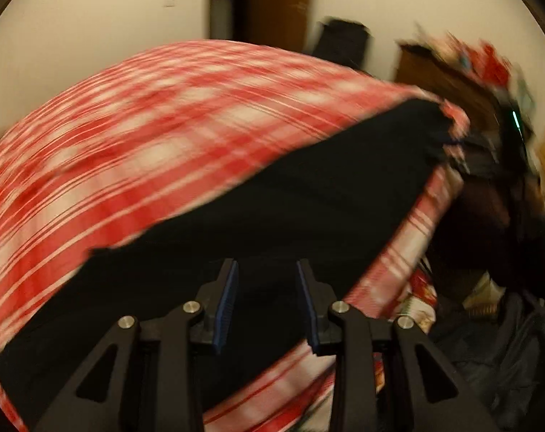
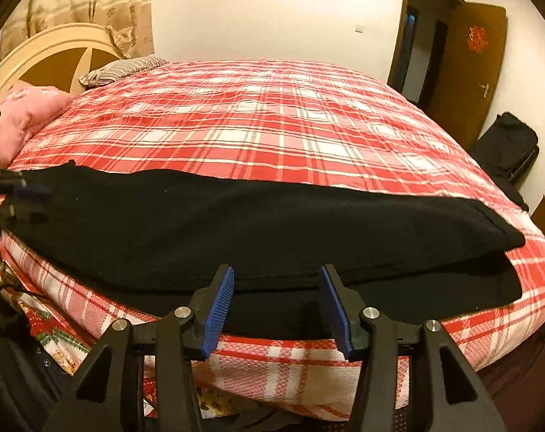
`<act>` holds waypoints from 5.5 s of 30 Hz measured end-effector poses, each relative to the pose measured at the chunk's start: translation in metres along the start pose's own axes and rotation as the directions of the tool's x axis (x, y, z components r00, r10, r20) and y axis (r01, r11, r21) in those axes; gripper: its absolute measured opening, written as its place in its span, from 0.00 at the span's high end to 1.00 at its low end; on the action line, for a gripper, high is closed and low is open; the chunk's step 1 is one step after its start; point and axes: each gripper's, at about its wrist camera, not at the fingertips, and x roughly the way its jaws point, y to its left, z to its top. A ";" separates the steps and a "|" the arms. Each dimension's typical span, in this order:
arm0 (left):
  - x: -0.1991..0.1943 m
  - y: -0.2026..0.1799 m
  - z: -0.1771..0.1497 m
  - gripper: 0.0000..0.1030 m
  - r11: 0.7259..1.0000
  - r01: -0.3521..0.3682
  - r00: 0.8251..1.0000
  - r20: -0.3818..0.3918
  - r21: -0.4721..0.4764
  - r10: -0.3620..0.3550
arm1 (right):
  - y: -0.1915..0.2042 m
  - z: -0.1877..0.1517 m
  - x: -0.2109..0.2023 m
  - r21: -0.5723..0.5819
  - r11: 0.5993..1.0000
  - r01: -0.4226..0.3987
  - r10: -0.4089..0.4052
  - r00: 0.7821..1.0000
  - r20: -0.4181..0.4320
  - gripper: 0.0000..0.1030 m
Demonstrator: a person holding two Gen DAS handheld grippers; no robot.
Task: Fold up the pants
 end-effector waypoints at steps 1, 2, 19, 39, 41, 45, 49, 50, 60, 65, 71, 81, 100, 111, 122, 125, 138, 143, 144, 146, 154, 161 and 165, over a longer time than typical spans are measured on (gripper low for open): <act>0.005 -0.010 0.001 0.66 1.000 0.007 1.000 -0.012 0.029 -0.007 | 0.000 -0.001 0.001 -0.001 1.000 0.008 -0.008 1.000 -0.003 0.49; 0.013 -0.021 0.003 0.66 0.998 0.021 0.999 -0.026 0.067 -0.019 | -0.002 -0.001 0.001 -0.001 1.000 0.013 -0.013 1.000 -0.004 0.49; 0.055 -0.060 -0.004 0.67 0.981 0.040 0.992 -0.127 0.188 -0.016 | -0.014 -0.008 0.004 0.063 0.998 -0.031 0.032 0.999 -0.013 0.48; 0.052 -0.052 0.001 0.96 0.989 0.052 0.994 -0.102 0.135 -0.038 | -0.139 -0.002 -0.054 0.432 0.890 0.146 -0.195 0.978 0.071 0.48; 0.049 -0.049 0.003 0.96 0.991 0.044 0.996 -0.087 0.125 -0.034 | -0.172 -0.007 -0.058 0.521 0.837 0.166 -0.220 0.975 0.044 0.48; 0.051 -0.043 0.005 0.96 0.994 0.059 0.995 -0.089 0.095 -0.050 | -0.211 -0.015 -0.054 0.618 0.775 0.130 -0.187 0.982 0.027 0.48; 0.054 -0.044 0.005 0.96 0.994 0.053 0.995 -0.094 0.092 -0.044 | -0.217 -0.013 -0.041 0.622 0.780 0.062 -0.112 0.993 0.041 0.48; 0.055 -0.044 0.006 0.96 0.995 0.052 0.995 -0.093 0.088 -0.044 | -0.216 -0.011 -0.038 0.617 0.786 0.049 -0.100 0.994 0.049 0.48; 0.039 -0.024 0.019 0.97 0.998 0.048 0.998 -0.037 0.032 -0.047 | -0.196 0.025 -0.036 0.522 0.852 0.047 -0.112 0.989 0.095 0.90; 0.012 -0.007 0.026 0.97 0.999 0.048 0.998 0.043 -0.003 -0.048 | -0.179 0.036 -0.069 0.462 0.887 0.024 -0.120 0.976 0.180 0.90; 0.008 -0.013 0.010 0.98 0.993 0.114 0.993 0.015 0.027 -0.114 | -0.182 0.003 -0.059 0.458 0.885 0.080 -0.137 0.986 0.093 0.90; 0.049 -0.034 -0.018 0.98 0.982 0.177 0.977 -0.129 0.058 -0.169 | -0.213 -0.022 -0.068 0.557 0.829 0.050 -0.127 0.987 0.100 0.58; 0.055 -0.077 -0.001 0.53 0.942 0.037 0.997 -0.081 0.334 -0.010 | -0.183 0.009 -0.027 0.498 0.866 0.034 -0.068 0.996 0.051 0.58; 0.073 -0.082 0.009 0.78 0.926 -0.019 0.993 -0.104 0.377 0.063 | -0.190 0.002 -0.027 0.531 0.847 0.016 -0.064 0.995 0.072 0.58; 0.038 -0.078 0.015 0.95 0.935 0.008 0.998 -0.054 0.355 0.012 | -0.190 0.000 -0.029 0.544 0.839 0.013 -0.070 0.994 0.083 0.58; 0.059 -0.083 0.002 0.95 0.922 0.037 0.992 -0.124 0.387 0.012 | -0.192 0.000 -0.030 0.549 0.835 0.016 -0.075 0.994 0.085 0.58; 0.068 -0.089 -0.003 0.92 0.923 0.040 0.991 -0.132 0.383 0.012 | -0.224 0.015 -0.039 0.611 0.791 -0.030 -0.063 0.989 0.130 0.58; 0.069 -0.084 -0.002 0.92 0.934 0.062 0.990 -0.140 0.351 -0.012 | -0.229 0.035 -0.001 0.594 0.805 -0.019 0.015 1.000 0.011 0.58; 0.069 -0.083 -0.002 0.92 0.936 0.064 0.990 -0.140 0.345 -0.016 | -0.229 0.035 0.008 0.594 0.804 -0.017 0.039 0.999 -0.025 0.59; 0.069 -0.081 -0.003 0.92 0.938 0.068 0.990 -0.138 0.341 -0.022 | -0.225 0.034 0.020 0.581 0.814 -0.019 0.074 0.995 -0.071 0.78; 0.070 -0.080 -0.002 0.92 0.938 0.071 0.989 -0.143 0.339 -0.023 | -0.219 0.051 -0.010 0.517 0.856 0.016 -0.048 0.998 0.049 0.96; 0.071 -0.079 -0.003 0.91 0.942 0.070 0.990 -0.142 0.329 -0.024 | -0.241 0.027 0.009 0.543 0.832 0.116 -0.091 0.993 -0.072 0.95; 0.070 -0.078 -0.002 0.90 0.946 0.073 0.990 -0.136 0.316 -0.031 | -0.238 0.006 -0.029 0.564 0.823 0.067 -0.088 0.996 0.010 0.91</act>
